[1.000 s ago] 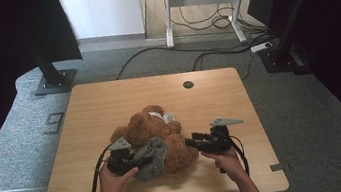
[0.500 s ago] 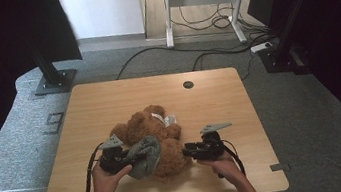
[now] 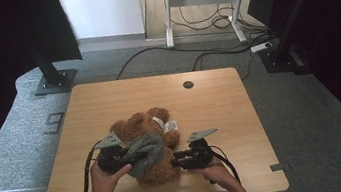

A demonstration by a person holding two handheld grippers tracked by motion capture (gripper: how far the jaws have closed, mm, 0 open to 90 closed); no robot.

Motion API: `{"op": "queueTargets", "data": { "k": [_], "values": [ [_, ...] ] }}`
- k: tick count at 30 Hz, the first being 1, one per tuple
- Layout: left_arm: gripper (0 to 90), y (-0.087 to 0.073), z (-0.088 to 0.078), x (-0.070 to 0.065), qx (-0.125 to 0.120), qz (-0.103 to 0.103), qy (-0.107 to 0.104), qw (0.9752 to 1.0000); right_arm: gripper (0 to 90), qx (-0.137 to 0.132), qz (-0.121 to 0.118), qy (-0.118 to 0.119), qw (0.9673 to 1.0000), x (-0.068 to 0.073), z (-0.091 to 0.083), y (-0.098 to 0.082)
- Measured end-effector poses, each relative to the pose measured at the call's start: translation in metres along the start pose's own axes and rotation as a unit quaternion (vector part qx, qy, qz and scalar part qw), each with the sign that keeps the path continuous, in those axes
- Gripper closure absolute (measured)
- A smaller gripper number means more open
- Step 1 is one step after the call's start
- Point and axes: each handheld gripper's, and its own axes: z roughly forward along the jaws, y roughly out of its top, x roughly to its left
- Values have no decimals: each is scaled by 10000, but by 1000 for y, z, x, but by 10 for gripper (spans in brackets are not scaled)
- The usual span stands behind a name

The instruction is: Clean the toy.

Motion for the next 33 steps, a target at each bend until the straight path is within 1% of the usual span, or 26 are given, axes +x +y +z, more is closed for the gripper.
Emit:
{"op": "queueTargets", "data": {
  "k": [2,5,7,10,12,15,18,21,22,27,29,30,33],
  "values": [
    [656,-1,1,1,16,-24,10,10000,565,-2,15,41,10000,2,3,0],
    [656,-3,3,4,75,-75,3,9999,564,10,-32,75,10000,4,6,0],
    [657,-5,4,7,100,-132,-35,9999,554,13,-73,61,10000,5,6,0],
    [659,-7,4,10,124,-182,-60,9997,525,-20,-105,22,9999,2,1,1],
    [659,-8,4,12,141,-196,-54,9997,517,-82,-90,-82,9999,-3,-3,1],
    [659,-8,4,12,151,-209,-48,9997,492,-275,26,-357,9990,-14,-12,3],
    [659,-8,4,12,163,-196,-45,9997,479,-508,179,-620,9966,-25,-18,8],
    [659,-9,4,13,168,-201,-55,9996,466,-600,151,-812,9948,-30,-17,14],
    [659,-9,4,13,168,-202,-58,9996,463,-598,84,-876,9943,-32,-15,17],
    [659,-9,4,13,169,-187,-44,9997,434,-404,-170,-1204,9918,-34,-2,30],
    [659,-9,3,13,176,-179,-38,9997,422,-350,-118,-1315,9906,-36,5,36],
    [659,-10,3,13,178,-182,-29,9997,422,-357,-105,-1329,9904,-37,7,38],
    [659,-10,2,13,180,-185,-31,9997,420,-398,47,-1363,9899,-40,15,45]
  ]
}}
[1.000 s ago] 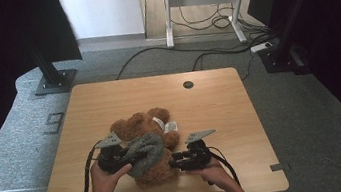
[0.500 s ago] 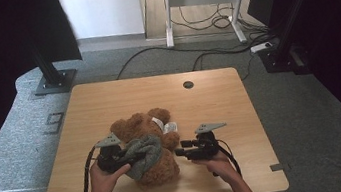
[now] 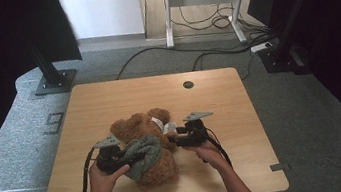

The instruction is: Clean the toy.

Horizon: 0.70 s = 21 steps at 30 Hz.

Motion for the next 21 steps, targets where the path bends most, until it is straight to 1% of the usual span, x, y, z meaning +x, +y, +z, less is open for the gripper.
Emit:
{"op": "queueTargets", "data": {
  "k": [3,5,7,9,12,14,16,18,21],
  "values": [
    [659,-1,0,1,0,-10,-4,10000,416,71,66,13,10000,0,9,5],
    [660,-1,-1,1,5,-19,-5,10000,413,219,38,-22,9998,0,16,7],
    [660,-1,-2,2,4,-29,1,10000,416,324,86,37,9994,-1,23,8],
    [660,-2,-2,3,3,-51,10,10000,434,372,205,157,9990,-4,28,8],
    [659,-3,-3,5,15,-74,22,10000,438,441,306,290,9981,-7,33,6],
    [660,-3,-3,6,19,-89,27,10000,439,458,342,328,9978,-8,34,6],
    [659,-3,-3,6,25,-86,34,10000,436,526,329,343,9975,-7,36,5],
    [659,-4,-3,6,29,-85,37,10000,420,582,255,338,9974,-7,36,5],
    [659,-4,-4,6,24,-99,39,9999,417,608,200,365,9973,-9,33,6]
  ]
}}
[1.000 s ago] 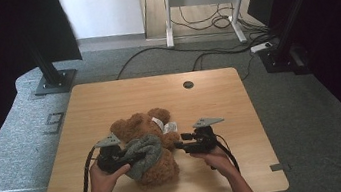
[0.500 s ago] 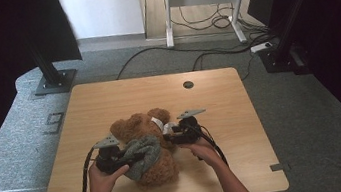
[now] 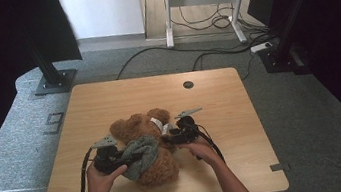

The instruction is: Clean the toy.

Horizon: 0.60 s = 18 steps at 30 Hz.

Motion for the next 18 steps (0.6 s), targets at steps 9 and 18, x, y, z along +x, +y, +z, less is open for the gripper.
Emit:
{"op": "queueTargets", "data": {
  "k": [9,18],
  "values": [
    [660,-1,0,2,24,-14,55,10000,496,206,-271,136,9993,4,6,-3],
    [660,-6,2,11,135,-110,233,9996,782,479,-538,102,9973,7,3,-7]
  ]
}}
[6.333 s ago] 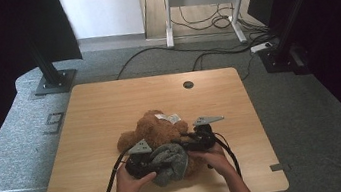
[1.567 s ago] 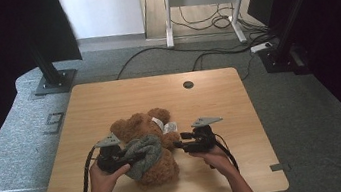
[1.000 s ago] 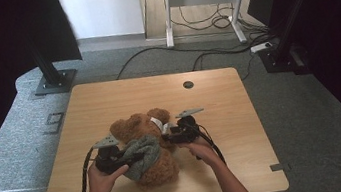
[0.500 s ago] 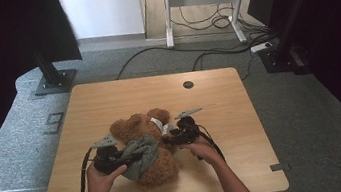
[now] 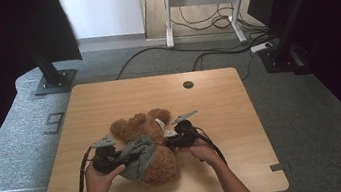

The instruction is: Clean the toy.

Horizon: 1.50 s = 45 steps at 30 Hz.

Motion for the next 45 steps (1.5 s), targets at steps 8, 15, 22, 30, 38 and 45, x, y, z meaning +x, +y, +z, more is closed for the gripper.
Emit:
{"op": "queueTargets", "data": {
  "k": [8,15,22,30,38,45],
  "values": [
    [660,0,6,3,77,-46,29,10000,796,-151,-46,50,9999,2,-21,-23],
    [661,0,8,7,100,-92,73,9999,795,-162,-164,119,9997,11,-29,-32],
    [661,0,7,9,98,-121,81,9998,658,-441,-122,-154,9988,8,-40,-29],
    [661,0,7,9,90,-119,68,9999,423,-878,122,-394,9953,8,-54,2],
    [661,-1,6,7,72,-107,65,9999,295,-781,92,-320,9964,19,-29,51],
    [661,-2,5,6,67,-109,70,9999,249,-486,-48,-401,9980,21,-1,80]
  ]
}}
